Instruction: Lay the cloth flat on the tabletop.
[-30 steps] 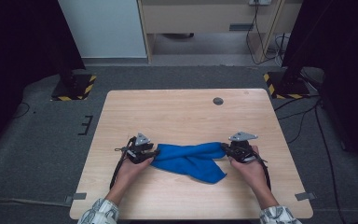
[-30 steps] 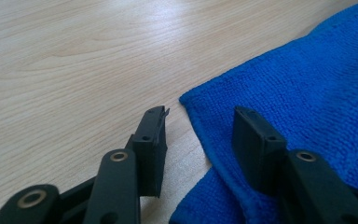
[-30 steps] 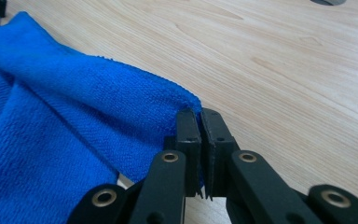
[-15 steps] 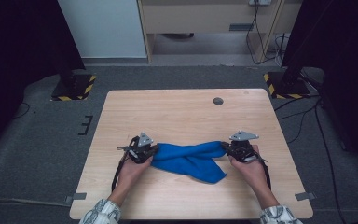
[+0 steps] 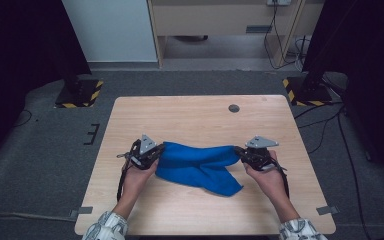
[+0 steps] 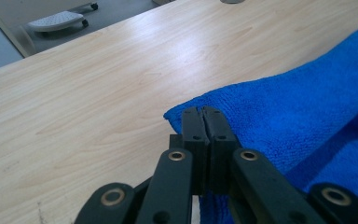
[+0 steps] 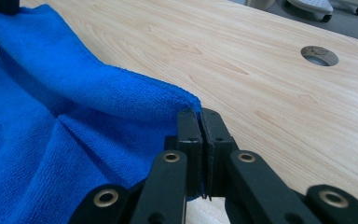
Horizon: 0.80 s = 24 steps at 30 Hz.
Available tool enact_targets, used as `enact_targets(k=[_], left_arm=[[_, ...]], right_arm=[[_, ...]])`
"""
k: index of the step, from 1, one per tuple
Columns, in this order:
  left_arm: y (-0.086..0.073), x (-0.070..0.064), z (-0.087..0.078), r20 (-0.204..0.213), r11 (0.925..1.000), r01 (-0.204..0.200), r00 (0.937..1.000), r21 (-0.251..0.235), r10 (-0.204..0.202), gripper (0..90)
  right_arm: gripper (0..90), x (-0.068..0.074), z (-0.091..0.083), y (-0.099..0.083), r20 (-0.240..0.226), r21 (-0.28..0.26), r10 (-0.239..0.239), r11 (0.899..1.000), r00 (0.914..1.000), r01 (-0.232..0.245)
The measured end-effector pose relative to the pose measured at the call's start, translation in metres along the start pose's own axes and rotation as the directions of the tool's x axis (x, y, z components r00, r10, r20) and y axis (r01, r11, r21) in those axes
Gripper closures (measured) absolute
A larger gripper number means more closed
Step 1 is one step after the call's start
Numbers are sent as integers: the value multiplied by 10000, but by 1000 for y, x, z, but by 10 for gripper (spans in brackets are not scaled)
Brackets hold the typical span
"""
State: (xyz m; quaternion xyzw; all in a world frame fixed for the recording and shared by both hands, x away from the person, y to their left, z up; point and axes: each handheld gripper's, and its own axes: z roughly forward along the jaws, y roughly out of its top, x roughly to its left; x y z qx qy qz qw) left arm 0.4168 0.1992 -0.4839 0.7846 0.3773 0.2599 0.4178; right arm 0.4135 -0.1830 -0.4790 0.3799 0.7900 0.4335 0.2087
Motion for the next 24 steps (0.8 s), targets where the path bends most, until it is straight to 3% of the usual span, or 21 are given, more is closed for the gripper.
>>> enact_targets(k=[3, 10, 16, 24], left_arm=[[10, 6, -2, -8, 9993, 259, 9997, -272, -260, 888], [27, 8, -7, 92, 9970, 395, 9992, -659, -390, 890], [45, 4, -10, 27, 9965, 212, 9998, -805, -210, 890], [66, 1, -14, 5, 9942, -5, 10000, -1080, 5, 891]], right_arm=[[881, -4, 1, 6, 15, 30, -42, 10000, 10000, 42], [883, -11, -7, 21, -11, -202, 49, 9998, 10000, -49], [883, -15, -18, 40, 64, -614, 3, 9981, 10000, 1], [883, -18, -29, 58, 232, -786, -170, 9967, 9996, 188]])
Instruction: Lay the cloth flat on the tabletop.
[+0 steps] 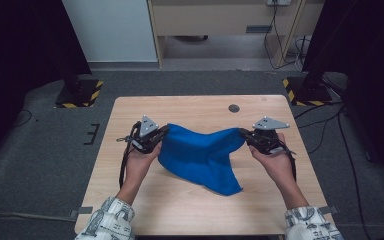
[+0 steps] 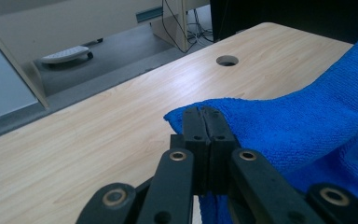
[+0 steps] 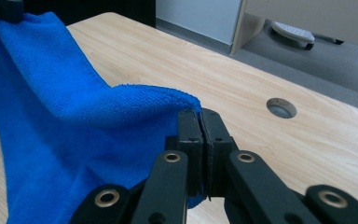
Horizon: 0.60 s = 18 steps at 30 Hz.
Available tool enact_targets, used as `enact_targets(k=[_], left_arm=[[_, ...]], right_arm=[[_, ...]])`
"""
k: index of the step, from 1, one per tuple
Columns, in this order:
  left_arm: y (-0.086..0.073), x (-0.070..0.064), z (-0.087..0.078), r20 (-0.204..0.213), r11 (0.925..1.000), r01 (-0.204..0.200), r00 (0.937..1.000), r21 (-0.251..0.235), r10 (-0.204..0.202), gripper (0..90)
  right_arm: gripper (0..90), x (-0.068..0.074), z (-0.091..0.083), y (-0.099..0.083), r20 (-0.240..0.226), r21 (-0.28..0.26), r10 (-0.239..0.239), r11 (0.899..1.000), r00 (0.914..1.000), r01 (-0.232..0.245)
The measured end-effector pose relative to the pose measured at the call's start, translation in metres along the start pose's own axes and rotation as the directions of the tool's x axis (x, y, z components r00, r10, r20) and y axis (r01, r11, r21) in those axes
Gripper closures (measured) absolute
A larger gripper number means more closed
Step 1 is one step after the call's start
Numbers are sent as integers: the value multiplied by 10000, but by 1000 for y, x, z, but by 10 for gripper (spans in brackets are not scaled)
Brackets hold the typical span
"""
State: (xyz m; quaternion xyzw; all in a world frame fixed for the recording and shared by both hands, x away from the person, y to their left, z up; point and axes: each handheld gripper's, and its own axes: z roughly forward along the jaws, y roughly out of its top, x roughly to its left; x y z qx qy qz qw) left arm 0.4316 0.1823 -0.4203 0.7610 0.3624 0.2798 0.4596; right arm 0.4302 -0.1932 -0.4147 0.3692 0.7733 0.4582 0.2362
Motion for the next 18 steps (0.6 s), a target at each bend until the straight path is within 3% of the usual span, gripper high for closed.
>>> enact_targets(k=[8, 11, 18], left_arm=[[9, -2, 2, -57, 9999, 88, 9999, -68, -88, 890], [9, -1, 10, -36, 9996, 294, 9996, 56, -294, 891], [7, -2, 17, 1, 9993, 334, 9994, 152, -334, 890]], right_arm=[[883, -9, -8, 5, 186, -10, 60, 10000, 9998, -60], [884, -13, -2, 5, 230, 111, 104, 9999, 9997, -107], [884, -16, 9, 3, 199, 202, 173, 9996, 9997, -177]])
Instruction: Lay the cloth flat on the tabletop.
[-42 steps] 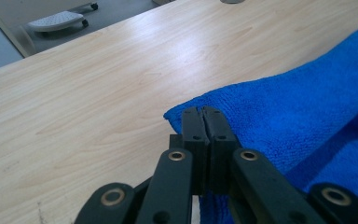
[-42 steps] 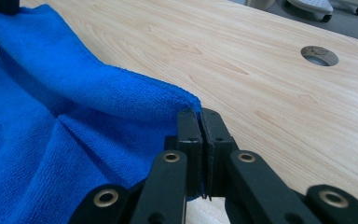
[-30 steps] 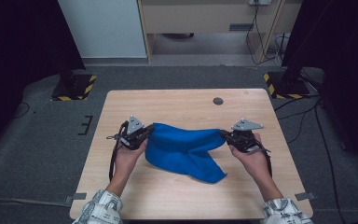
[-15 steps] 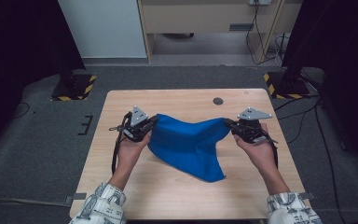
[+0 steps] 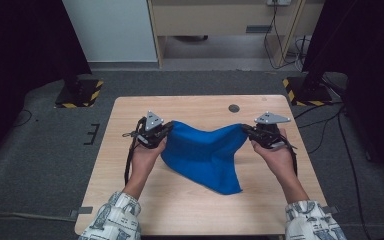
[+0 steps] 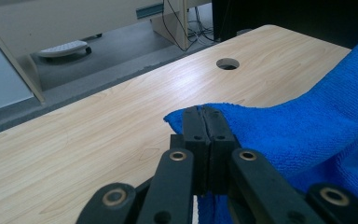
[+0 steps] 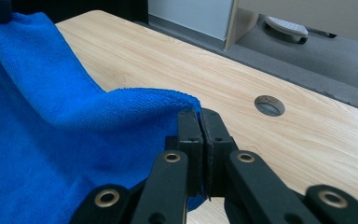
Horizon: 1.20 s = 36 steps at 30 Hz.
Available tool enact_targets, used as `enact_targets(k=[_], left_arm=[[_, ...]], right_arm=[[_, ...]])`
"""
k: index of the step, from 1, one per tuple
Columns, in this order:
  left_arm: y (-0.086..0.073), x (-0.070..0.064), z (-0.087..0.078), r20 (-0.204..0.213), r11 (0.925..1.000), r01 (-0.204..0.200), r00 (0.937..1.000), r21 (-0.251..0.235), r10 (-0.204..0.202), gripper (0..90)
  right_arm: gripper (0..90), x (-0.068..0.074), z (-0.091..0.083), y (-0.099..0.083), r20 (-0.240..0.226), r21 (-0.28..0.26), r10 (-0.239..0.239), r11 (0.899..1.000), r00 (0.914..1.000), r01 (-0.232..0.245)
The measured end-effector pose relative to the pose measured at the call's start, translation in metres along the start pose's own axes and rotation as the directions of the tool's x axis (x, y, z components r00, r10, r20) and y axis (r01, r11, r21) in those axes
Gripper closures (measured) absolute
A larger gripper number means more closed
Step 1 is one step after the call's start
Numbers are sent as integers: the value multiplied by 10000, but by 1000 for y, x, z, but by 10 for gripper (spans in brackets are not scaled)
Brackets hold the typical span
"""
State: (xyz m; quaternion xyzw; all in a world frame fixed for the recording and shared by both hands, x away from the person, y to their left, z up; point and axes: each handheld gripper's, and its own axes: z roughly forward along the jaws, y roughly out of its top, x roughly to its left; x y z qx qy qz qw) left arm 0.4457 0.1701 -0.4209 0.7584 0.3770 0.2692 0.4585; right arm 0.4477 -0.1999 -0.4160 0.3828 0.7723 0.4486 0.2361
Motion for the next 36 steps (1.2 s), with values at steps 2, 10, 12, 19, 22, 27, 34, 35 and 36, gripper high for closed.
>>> enact_targets(k=[2, 10, 12, 19, 22, 27, 34, 35, 36], left_arm=[[0, 0, -1, -12, 10000, -9, 10000, -54, 9, 890], [2, 3, -5, -93, 9998, 95, 9999, -197, -96, 891], [2, 3, -6, -86, 9998, 64, 9999, -197, -66, 891], [3, -3, -19, 3, 9992, -331, 9995, -225, 331, 891], [3, -5, -25, 68, 9990, -335, 9994, -306, 337, 891], [6, -7, -33, 88, 9981, -441, 9990, -436, 445, 891], [12, -15, -48, 31, 9952, -596, 9982, -774, 600, 891], [13, -16, -49, 39, 9949, -656, 9978, -771, 661, 891], [14, -18, -50, 52, 9945, -666, 9977, -811, 672, 891]], right_arm=[[883, 0, 0, 0, -9, -19, 11, 10000, 10000, -11], [884, -4, -5, 1, 54, -65, 26, 10000, 10000, -25], [884, -4, -6, 1, 48, -89, -5, 10000, 10000, 5], [884, 3, -19, 0, -65, -315, -166, 9994, 9998, 164], [884, 5, -22, -2, -81, -342, -195, 9992, 9998, 193], [884, 6, -32, 1, -86, -546, -266, 9982, 9996, 261], [884, 6, -44, 4, -88, -774, -356, 9964, 9993, 348], [884, 7, -46, 5, -99, -808, -344, 9962, 9994, 335], [885, 7, -47, 6, -103, -830, -373, 9959, 9993, 363]])
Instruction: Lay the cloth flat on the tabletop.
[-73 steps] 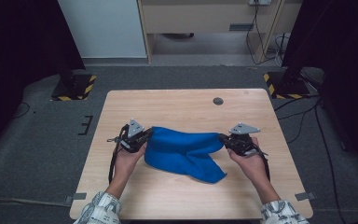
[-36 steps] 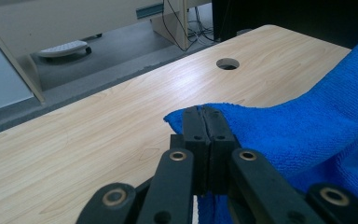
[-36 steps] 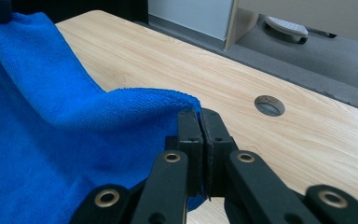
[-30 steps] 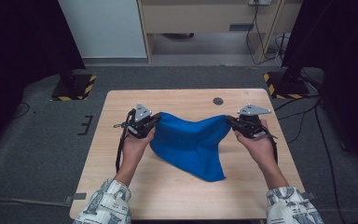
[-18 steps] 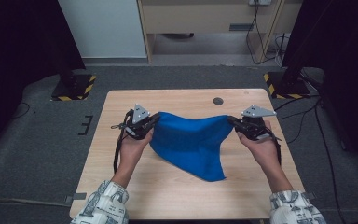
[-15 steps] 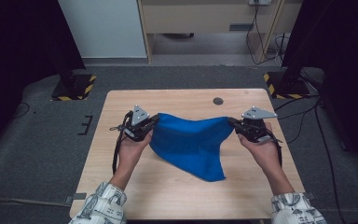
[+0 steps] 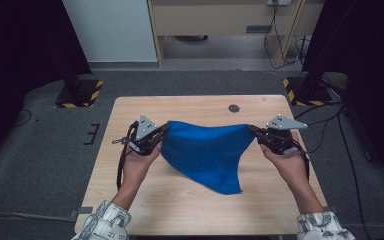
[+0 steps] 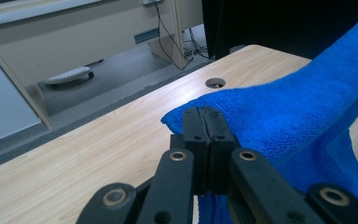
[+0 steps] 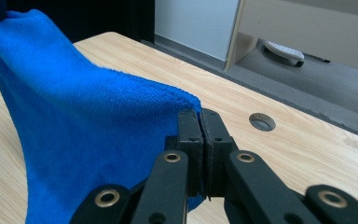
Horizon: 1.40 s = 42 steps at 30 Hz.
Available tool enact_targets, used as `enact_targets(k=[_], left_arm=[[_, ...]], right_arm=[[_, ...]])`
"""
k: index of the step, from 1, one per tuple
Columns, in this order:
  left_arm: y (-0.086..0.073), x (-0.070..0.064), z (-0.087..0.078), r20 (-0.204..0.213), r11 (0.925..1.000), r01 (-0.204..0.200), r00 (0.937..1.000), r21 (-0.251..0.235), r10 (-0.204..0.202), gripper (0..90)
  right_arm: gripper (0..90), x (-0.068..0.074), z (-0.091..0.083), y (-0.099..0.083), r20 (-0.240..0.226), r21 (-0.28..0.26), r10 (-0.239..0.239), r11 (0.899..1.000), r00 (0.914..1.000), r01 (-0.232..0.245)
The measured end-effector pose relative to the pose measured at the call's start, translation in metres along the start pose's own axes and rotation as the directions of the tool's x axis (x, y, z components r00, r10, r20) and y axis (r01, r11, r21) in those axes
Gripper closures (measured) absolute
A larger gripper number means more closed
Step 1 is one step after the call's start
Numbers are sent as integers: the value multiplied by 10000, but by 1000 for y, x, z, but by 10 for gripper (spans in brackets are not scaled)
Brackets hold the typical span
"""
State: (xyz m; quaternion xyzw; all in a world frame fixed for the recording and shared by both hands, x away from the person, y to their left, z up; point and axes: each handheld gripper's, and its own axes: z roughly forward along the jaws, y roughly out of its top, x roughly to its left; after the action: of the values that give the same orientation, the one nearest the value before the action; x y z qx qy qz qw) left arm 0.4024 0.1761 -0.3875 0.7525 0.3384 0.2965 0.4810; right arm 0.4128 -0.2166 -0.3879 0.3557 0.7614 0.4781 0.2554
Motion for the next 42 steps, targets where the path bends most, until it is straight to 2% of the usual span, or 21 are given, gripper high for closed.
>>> enact_targets(k=[4, 7, 11, 16, 19, 21, 24, 25, 26, 27, 28, 29, 30, 31, 32, 33, 34, 36, 37, 40, 42], left_arm=[[2, -4, -4, 147, 9999, -110, 9998, 38, 109, 892], [4, -8, -10, 227, 9999, -100, 9997, -81, 102, 892], [13, -19, -30, 455, 9990, -224, 9987, -391, 242, 892], [22, -30, -57, 511, 9963, -381, 9978, -772, 421, 892], [28, -32, -73, 551, 9948, -189, 9982, -998, 245, 892], [28, -31, -70, 487, 9963, -224, 9985, -828, 264, 892], [23, -27, -58, 523, 9984, -8, 9986, -560, 37, 892], [15, -22, -41, 387, 9992, -1, 9992, -402, 17, 892], [15, -22, -41, 387, 9992, -1, 9992, -402, 17, 892], [7, -16, -23, 290, 9997, 139, 9995, -204, -133, 892], [7, -16, -23, 290, 9997, 139, 9995, -204, -133, 892], [0, -10, -5, 221, 9993, 379, 9990, 10, -379, 891], [0, -10, -5, 221, 9993, 379, 9990, 10, -379, 892], [-6, -4, 11, 76, 9989, 425, 9991, 194, -426, 892], [-6, -4, 11, 76, 9989, 425, 9991, 194, -426, 891], [-10, 0, 24, -42, 9981, 514, 9987, 330, -513, 892], [-10, 0, 24, -42, 9981, 514, 9987, 330, -513, 891], [-14, 3, 33, -141, 9979, 497, 9987, 404, -492, 891], [-16, 4, 37, -168, 9975, 553, 9984, 443, -546, 891], [-21, 9, 48, -312, 9954, 752, 9968, 592, -734, 892], [-22, 11, 51, -347, 9951, 760, 9967, 630, -740, 892]], right_arm=[[885, 2, -5, 4, -40, -115, -63, 9999, 10000, 63], [885, 6, -18, 6, -101, -301, -203, 9993, 9997, 200], [885, 13, -36, 11, -154, -607, -334, 9976, 9993, 324], [885, 26, -62, 20, -272, -1026, -588, 9932, 9979, 557], [885, 33, -84, 29, -304, -1358, -708, 9885, 9970, 661], [885, 34, -84, 33, -270, -1322, -718, 9889, 9971, 677], [885, 32, -75, 35, -268, -1077, -760, 9915, 9967, 727], [885, 29, -58, 33, -318, -704, -743, 9949, 9967, 719], [885, 29, -58, 33, -318, -704, -743, 9949, 9967, 719], [884, 25, -35, 29, -239, -187, -824, 9965, 9963, 820], [884, 25, -35, 29, -239, -187, -824, 9965, 9963, 820], [885, 20, -15, 24, -203, 165, -782, 9968, 9967, 785], [885, 20, -15, 24, -203, 165, -782, 9968, 9967, 785], [884, 14, 4, 21, -172, 489, -672, 9965, 9976, 679], [885, 12, 10, 19, -165, 584, -684, 9959, 9975, 692], [884, 9, 21, 17, -105, 737, -742, 9945, 9972, 748], [884, 9, 21, 17, -105, 737, -742, 9945, 9972, 748], [884, 5, 40, 12, 8, 1041, -641, 9925, 9979, 637], [884, 5, 40, 12, 8, 1041, -641, 9925, 9979, 637], [884, -1, 59, 8, 103, 1349, -645, 9889, 9979, 626], [885, -2, 62, 7, 95, 1367, -642, 9886, 9979, 623]])
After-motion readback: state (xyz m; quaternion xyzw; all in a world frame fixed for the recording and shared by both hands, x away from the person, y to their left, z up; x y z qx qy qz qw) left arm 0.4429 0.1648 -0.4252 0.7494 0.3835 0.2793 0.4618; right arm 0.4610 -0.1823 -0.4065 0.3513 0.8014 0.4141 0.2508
